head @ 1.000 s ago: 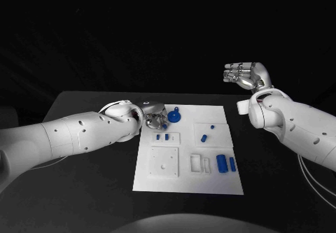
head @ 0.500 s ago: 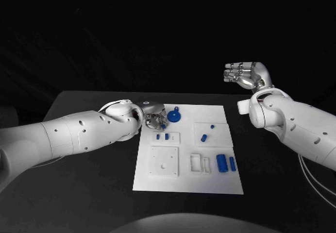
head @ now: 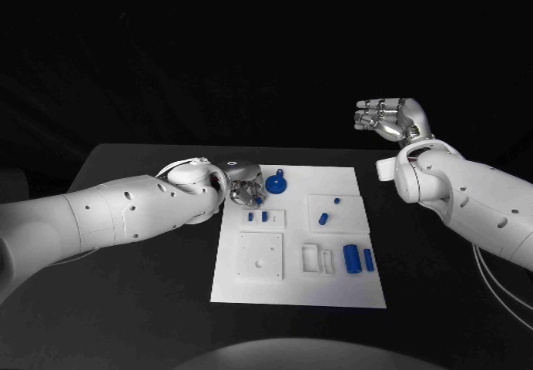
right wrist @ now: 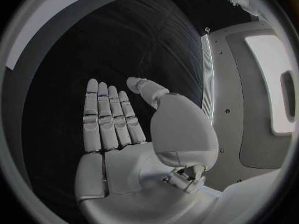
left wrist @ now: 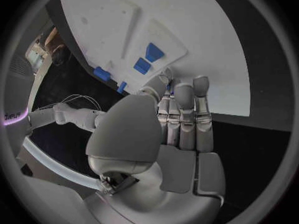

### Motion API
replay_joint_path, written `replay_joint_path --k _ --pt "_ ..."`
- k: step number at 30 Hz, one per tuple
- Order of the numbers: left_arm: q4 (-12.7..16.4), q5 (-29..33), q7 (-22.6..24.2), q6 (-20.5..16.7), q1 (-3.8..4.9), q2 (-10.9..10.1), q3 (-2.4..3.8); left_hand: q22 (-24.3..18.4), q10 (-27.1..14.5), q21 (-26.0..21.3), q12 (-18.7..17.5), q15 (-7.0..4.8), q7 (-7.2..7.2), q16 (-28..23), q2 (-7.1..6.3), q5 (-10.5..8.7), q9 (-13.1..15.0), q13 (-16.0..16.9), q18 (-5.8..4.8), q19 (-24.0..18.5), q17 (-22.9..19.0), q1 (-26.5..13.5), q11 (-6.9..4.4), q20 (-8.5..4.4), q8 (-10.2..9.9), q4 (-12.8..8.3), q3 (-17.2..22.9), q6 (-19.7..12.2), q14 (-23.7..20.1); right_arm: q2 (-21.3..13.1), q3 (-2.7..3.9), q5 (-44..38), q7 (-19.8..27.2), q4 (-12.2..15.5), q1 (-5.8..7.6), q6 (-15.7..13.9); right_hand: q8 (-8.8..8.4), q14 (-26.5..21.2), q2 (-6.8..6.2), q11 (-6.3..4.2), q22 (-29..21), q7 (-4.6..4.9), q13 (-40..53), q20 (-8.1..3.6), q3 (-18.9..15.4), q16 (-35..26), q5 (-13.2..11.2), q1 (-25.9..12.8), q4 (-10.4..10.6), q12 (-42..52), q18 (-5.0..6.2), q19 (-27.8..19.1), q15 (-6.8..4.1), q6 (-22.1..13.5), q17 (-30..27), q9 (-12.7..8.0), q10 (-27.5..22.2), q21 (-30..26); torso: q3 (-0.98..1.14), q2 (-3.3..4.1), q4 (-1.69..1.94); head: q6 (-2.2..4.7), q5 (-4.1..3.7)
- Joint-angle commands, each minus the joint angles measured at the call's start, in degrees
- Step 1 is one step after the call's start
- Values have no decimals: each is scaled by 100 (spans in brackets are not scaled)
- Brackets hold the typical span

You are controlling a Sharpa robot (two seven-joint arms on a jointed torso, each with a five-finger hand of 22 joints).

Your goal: Assemble the parts on the task board

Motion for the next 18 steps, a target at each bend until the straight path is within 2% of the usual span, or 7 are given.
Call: replay_joint_path --k 1,18 --pt "21 -33 -3 160 -19 22 -16 101 14 32 3 -2 20 21 71 -9 3 4 0 -33 4 -7 -5 -17 35 4 -26 33 -26 5 3 -10 52 6 -2 66 12 -9 56 27 -2 -7 -8 -25 -23 -30 20 17 -7 -29 -28 -30 20 -9 -7 7 -5 -22 4 0 -1 -2 4" --pt "-13 2 -8 222 -19 78 -16 99 12 30 3 -3 20 20 77 -10 4 4 0 -30 0 -8 -6 -18 35 7 -29 32 -22 -3 3 -10 51 3 -2 90 12 -9 56 27 -2 -7 -8 -25 -23 -30 20 17 -7 -29 -28 -30 20 -9 -7 7 -5 -22 8 2 -8 -9 5"
